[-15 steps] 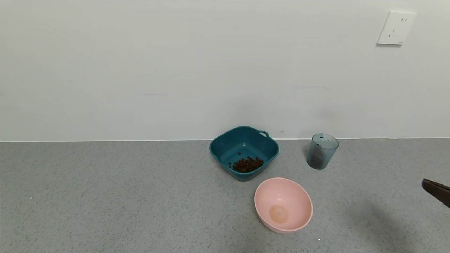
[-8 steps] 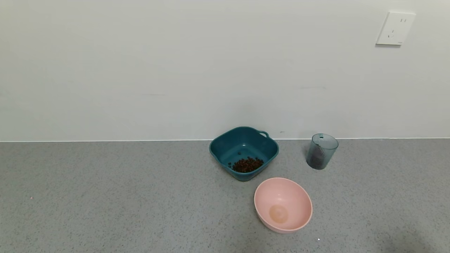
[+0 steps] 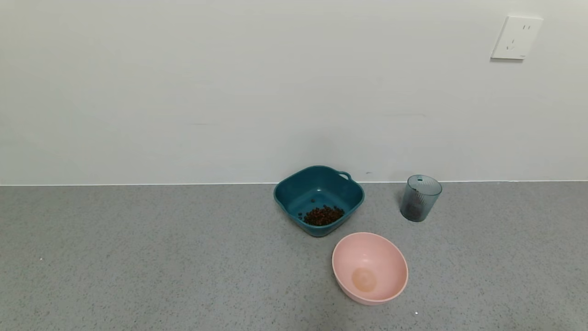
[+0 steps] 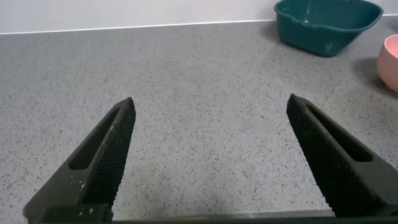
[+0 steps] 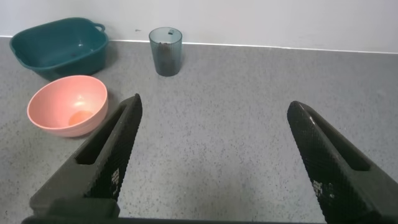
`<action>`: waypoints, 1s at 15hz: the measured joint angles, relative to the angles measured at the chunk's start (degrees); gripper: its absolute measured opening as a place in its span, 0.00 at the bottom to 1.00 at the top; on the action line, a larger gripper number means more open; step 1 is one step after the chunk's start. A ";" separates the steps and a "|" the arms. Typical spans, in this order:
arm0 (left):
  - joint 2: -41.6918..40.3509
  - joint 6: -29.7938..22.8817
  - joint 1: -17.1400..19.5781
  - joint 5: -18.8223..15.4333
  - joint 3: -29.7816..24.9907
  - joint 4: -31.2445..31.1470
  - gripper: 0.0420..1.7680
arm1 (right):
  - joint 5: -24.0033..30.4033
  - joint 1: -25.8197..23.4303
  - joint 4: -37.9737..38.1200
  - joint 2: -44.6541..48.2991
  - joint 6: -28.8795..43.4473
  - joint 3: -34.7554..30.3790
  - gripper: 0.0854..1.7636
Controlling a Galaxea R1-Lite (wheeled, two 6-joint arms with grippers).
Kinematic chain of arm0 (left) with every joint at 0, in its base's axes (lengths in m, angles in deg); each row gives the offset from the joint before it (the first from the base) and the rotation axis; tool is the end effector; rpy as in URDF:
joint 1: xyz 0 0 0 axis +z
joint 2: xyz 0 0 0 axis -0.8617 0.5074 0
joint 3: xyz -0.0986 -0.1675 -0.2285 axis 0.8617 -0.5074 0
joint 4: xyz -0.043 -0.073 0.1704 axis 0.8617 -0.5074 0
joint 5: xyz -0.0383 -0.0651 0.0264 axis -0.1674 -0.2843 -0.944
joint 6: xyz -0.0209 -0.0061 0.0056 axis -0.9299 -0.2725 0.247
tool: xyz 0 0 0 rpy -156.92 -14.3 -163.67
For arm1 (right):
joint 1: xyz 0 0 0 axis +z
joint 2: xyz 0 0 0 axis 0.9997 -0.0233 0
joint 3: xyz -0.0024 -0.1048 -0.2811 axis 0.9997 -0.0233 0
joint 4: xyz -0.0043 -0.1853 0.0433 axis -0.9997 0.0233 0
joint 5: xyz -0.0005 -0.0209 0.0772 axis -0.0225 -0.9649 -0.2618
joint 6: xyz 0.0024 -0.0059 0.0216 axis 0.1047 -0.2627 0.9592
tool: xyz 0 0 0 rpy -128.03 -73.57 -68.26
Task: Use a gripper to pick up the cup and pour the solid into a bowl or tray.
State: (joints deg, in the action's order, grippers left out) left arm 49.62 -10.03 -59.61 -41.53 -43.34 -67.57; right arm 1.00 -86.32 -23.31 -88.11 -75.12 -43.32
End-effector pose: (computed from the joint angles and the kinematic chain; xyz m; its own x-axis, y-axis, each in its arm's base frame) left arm -0.0229 0.0000 0.0761 1.0000 -0.0017 0.0035 0.0017 1.0000 0.0000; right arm -0.0269 -0.0033 0.2005 0.9973 -0.0527 -0.0511 0.0516 0.9984 -0.0209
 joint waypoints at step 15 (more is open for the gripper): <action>0.00 0.00 0.00 0.00 0.00 -0.01 0.99 | 2.17 -1.93 -21.03 18.49 -3.23 -27.03 0.96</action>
State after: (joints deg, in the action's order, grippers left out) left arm 49.62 -10.03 -59.61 -41.53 -43.34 -67.58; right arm 3.17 -88.25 -44.33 -69.62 -78.35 -70.35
